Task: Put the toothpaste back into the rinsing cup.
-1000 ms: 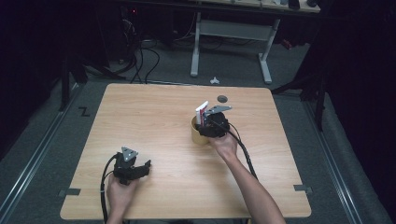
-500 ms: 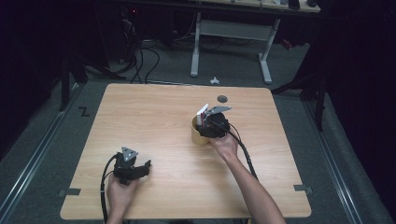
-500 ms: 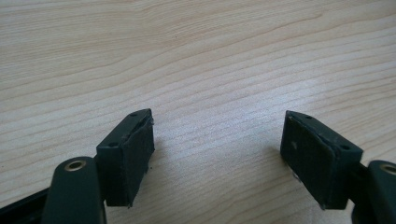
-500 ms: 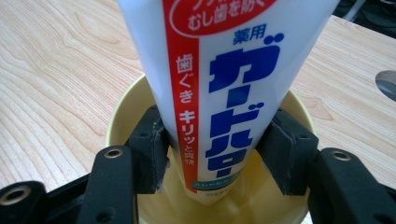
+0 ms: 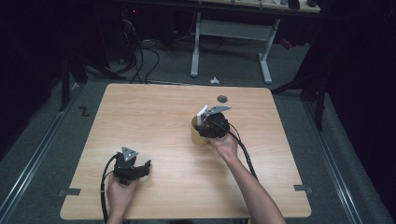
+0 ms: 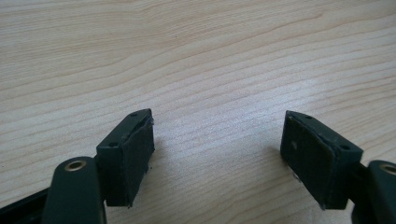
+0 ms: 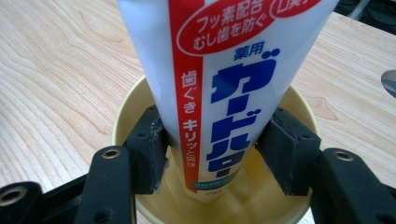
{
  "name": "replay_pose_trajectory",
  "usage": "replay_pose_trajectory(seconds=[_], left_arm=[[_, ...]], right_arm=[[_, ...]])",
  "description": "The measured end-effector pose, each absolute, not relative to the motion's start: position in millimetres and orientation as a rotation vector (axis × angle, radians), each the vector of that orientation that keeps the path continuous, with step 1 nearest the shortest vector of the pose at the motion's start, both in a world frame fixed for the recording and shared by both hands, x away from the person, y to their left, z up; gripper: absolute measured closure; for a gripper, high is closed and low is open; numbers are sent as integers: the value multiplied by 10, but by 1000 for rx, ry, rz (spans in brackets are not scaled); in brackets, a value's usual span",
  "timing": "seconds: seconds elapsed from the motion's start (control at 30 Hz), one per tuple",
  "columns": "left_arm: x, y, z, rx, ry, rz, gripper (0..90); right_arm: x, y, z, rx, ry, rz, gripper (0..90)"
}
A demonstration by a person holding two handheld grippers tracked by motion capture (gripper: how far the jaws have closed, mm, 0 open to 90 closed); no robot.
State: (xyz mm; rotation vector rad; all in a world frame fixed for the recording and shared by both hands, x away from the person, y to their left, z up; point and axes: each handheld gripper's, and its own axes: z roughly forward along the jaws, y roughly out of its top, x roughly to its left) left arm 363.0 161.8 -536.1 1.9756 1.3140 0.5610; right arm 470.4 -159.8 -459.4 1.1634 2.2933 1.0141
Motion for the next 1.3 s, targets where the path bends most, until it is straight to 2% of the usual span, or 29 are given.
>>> replay_pose_trajectory(seconds=[0.2,0.27,0.67,1.3], left_arm=[[3630,1615,-5361,1978,1313,563,262],[3629,1614,-5361,1978,1314,564,262],[3629,1613,-5362,1979,1313,565,264],[3630,1615,-5361,1978,1314,563,268]], right_arm=[[4702,-1605,-4590,1162,2298,1022,428],[4700,-1618,-4561,1171,2295,1065,370],[4667,-1636,-4497,1150,2295,1060,322],[4531,-1746,-4327,1121,2235,1127,292]])
